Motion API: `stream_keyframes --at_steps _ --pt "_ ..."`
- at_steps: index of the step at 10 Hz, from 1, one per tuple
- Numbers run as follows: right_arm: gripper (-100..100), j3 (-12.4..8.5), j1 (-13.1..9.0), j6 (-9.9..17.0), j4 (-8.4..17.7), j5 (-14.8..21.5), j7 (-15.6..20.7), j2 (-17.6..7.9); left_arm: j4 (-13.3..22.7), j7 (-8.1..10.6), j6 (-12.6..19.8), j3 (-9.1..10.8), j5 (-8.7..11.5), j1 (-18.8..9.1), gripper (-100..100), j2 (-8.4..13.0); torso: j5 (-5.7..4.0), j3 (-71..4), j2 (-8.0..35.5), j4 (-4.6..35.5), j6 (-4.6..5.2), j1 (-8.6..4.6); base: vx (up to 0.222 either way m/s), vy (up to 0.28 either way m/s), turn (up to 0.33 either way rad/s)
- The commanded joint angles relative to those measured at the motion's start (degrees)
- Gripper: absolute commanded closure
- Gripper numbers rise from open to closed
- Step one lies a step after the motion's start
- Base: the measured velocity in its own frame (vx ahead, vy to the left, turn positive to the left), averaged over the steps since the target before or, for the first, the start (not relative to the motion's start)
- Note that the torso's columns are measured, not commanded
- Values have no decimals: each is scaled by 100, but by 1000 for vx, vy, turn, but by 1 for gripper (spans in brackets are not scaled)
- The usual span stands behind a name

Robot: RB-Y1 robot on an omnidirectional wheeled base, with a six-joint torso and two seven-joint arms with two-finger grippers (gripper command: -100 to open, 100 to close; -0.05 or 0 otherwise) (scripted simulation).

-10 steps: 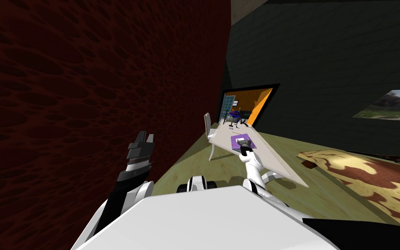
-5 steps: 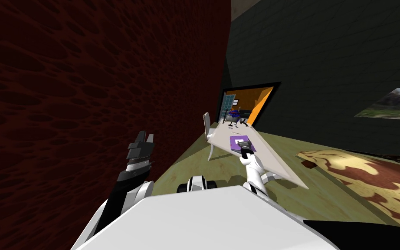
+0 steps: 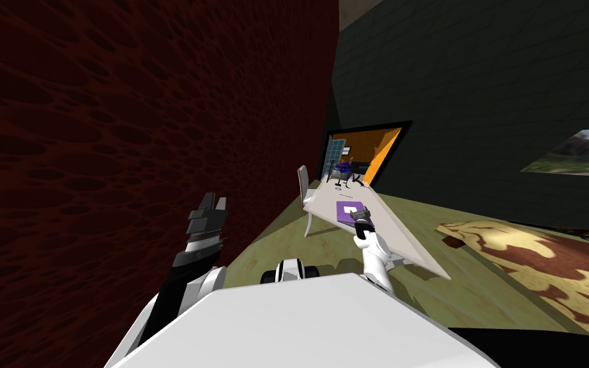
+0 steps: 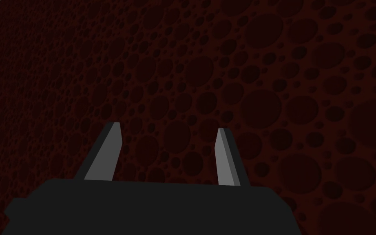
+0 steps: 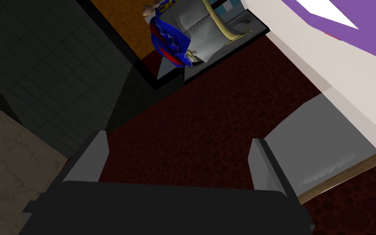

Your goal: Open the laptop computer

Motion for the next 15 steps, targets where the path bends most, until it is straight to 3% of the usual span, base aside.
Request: stream_keyframes --at_steps 1,8,10,15 --pt "-100 -75 188 -187 -206 153 298 0 0 0 0 0 0 0 0 0 -1 0 -1 0 0 -3 16 -66 -2" --pt "-100 -313 565 -647 -625 494 1024 -132 0 0 0 0 0 0 0 0 -4 -2 -3 -1 -1 -7 7 -64 -2" --pt "-100 -389 692 -800 -759 603 1261 19 0 0 0 0 0 0 0 0 0 0 0 0 0 1 2 -65 -3" --pt "-100 -489 868 -1011 -939 748 1581 844 0 0 0 0 0 0 0 0 1 0 0 0 0 7 8 -45 -1"
